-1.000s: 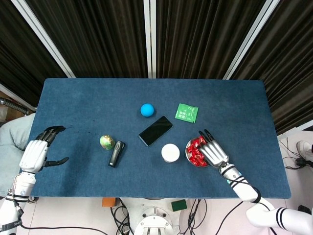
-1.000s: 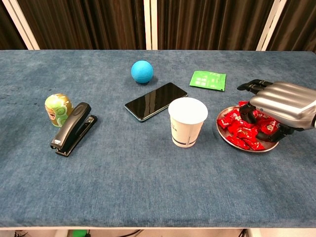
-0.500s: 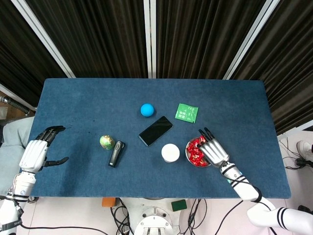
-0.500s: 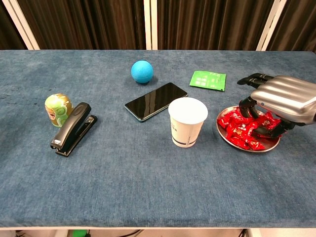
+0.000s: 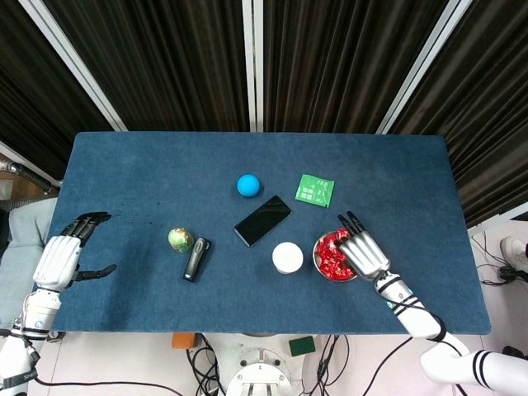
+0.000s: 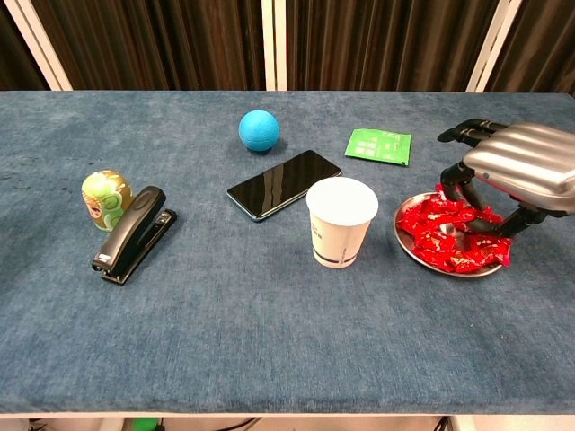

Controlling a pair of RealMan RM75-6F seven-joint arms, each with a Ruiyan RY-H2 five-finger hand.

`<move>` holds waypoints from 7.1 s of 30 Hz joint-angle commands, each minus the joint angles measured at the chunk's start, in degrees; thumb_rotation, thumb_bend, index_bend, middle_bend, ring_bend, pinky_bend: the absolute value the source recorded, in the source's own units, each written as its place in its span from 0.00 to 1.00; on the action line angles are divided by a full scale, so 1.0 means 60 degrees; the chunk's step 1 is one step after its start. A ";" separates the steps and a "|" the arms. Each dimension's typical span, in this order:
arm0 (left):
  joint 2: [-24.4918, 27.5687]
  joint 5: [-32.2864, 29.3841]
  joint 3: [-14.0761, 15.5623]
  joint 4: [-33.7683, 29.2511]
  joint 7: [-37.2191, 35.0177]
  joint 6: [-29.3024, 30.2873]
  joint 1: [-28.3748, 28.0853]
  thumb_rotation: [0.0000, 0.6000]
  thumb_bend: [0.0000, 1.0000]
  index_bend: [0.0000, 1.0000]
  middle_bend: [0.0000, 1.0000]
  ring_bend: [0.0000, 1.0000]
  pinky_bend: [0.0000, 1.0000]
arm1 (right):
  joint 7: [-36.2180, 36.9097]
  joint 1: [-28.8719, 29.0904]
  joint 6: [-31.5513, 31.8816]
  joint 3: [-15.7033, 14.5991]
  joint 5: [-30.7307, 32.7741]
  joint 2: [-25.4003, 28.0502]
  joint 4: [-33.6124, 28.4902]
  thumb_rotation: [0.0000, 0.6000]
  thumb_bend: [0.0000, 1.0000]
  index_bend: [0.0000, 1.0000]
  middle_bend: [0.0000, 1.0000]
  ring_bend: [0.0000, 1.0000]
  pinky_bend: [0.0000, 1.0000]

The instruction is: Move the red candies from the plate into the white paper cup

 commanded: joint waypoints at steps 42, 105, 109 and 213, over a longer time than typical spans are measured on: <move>-0.0089 -0.0020 0.0007 0.0138 -0.0130 0.0104 0.0090 1.00 0.06 0.18 0.15 0.13 0.25 | -0.0738 0.0329 0.0917 0.0533 -0.1510 0.0946 -0.2473 1.00 0.47 0.81 0.62 0.05 0.00; -0.0029 -0.0113 0.0038 0.0540 -0.0595 0.0243 0.0424 1.00 0.06 0.18 0.15 0.13 0.25 | -0.0218 0.1430 -0.0080 0.0532 -0.1183 -0.0671 -0.0838 1.00 0.35 0.54 0.46 0.03 0.00; -0.0036 -0.0111 0.0037 0.0547 -0.0598 0.0230 0.0421 1.00 0.06 0.18 0.16 0.13 0.25 | -0.0224 0.1442 -0.0090 0.0532 -0.1155 -0.0659 -0.0852 1.00 0.35 0.49 0.42 0.03 0.00; 0.0069 -0.0012 0.0098 0.0526 -0.0505 0.0655 0.0849 1.00 0.06 0.18 0.16 0.13 0.25 | 0.0275 0.0010 0.0783 0.0340 -0.1007 0.1189 -0.1400 1.00 0.36 0.62 0.09 0.00 0.00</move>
